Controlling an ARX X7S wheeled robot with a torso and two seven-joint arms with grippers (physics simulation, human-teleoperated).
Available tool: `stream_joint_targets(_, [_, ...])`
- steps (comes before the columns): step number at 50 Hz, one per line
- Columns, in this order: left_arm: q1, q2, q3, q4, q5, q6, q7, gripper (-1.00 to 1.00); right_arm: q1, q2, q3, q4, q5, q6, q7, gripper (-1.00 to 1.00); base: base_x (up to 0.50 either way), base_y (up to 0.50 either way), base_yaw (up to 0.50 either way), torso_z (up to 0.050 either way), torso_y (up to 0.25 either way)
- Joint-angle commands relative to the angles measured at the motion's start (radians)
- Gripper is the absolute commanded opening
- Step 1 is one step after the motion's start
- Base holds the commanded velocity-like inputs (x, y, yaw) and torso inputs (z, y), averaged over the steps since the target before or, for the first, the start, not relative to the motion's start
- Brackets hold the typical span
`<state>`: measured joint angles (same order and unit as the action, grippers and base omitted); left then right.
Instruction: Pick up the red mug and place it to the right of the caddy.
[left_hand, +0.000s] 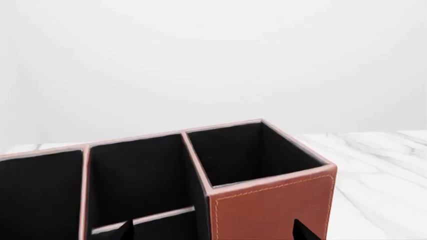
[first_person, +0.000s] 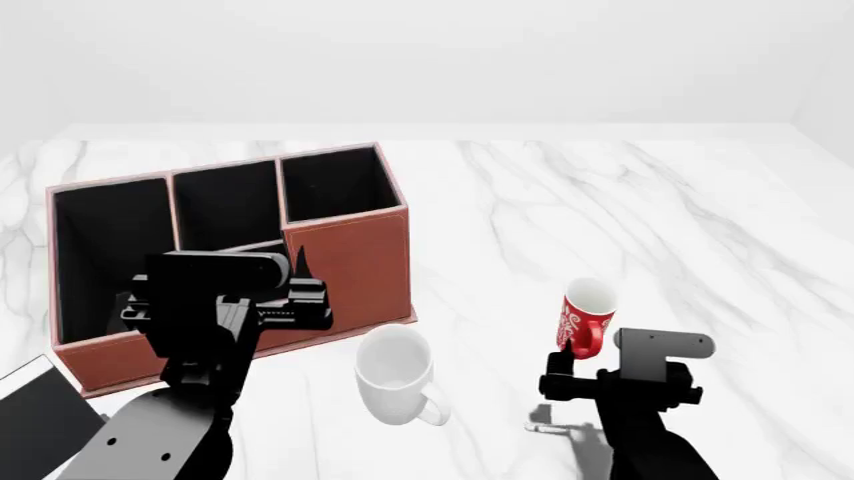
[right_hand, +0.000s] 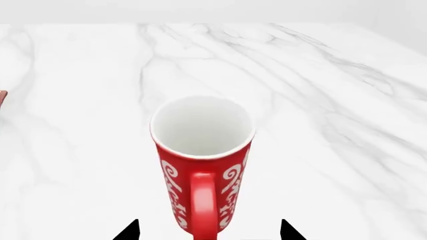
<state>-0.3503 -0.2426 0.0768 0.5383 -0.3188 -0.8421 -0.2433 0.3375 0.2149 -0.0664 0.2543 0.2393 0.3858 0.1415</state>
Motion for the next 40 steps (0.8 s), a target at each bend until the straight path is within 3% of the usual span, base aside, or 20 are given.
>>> stream_joint_targets(1, [0.003,-0.003,0.003,-0.004,-0.004,0.006,-0.004,1.0,0.02,0.003,-0.014,0.036,0.0,-0.003,-0.01,1.0,0.0,0.0,0.0,0.0,0.0])
stream_joint_targets(40, [0.006,-0.014,0.013,-0.013,-0.02,0.018,-0.018,1.0,0.079,0.003,-0.044,0.141,0.001,-0.013,-0.021,1.0,0.0,0.0,0.0,0.0,0.0])
